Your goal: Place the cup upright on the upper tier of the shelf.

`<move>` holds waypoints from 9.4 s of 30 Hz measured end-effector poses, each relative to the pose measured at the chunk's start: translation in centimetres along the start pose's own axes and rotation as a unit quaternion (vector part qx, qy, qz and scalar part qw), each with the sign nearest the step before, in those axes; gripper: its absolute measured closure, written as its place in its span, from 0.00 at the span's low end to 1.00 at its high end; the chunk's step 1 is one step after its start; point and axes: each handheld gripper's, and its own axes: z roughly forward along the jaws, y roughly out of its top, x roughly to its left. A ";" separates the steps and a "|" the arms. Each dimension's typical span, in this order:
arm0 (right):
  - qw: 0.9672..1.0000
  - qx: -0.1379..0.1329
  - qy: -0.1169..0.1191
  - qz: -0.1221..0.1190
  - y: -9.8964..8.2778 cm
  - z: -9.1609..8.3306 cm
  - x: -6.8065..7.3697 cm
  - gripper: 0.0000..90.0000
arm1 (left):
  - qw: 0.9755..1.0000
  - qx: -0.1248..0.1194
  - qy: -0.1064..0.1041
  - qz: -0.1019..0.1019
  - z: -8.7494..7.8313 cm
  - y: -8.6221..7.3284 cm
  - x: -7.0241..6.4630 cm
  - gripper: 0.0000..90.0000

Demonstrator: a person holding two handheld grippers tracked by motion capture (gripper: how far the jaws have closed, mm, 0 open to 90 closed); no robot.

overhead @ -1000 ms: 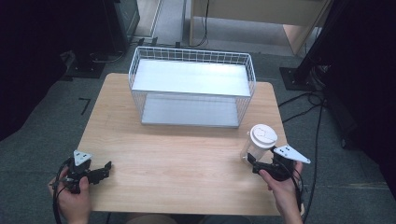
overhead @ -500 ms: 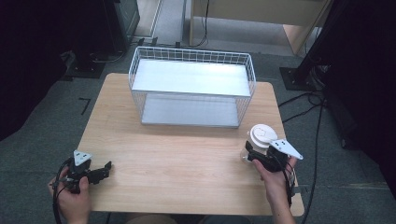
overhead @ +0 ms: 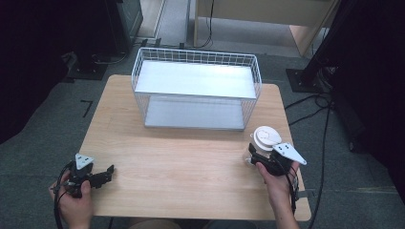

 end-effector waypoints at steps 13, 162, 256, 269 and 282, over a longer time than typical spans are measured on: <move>0.999 -0.016 0.024 -0.020 2.0 0.0 3.1 0.18 | 1.000 0.000 0.000 0.000 0.0 0.0 0.0 0.12; 0.988 -0.152 0.024 -0.018 22.3 14.3 11.4 0.18 | 1.000 -0.001 0.001 -0.002 0.1 0.1 -0.1 0.12; 0.990 -0.122 0.055 -0.041 10.1 1.5 1.6 0.01 | 1.000 0.000 0.001 0.000 0.1 0.2 -0.1 0.12; 0.992 -0.115 0.033 -0.029 7.0 -1.1 -1.1 0.01 | 1.000 0.001 0.001 -0.001 0.1 0.2 -0.1 0.12; 0.996 -0.088 0.020 -0.018 2.6 -2.4 -3.2 0.01 | 1.000 0.001 0.001 -0.001 0.1 0.2 -0.1 0.12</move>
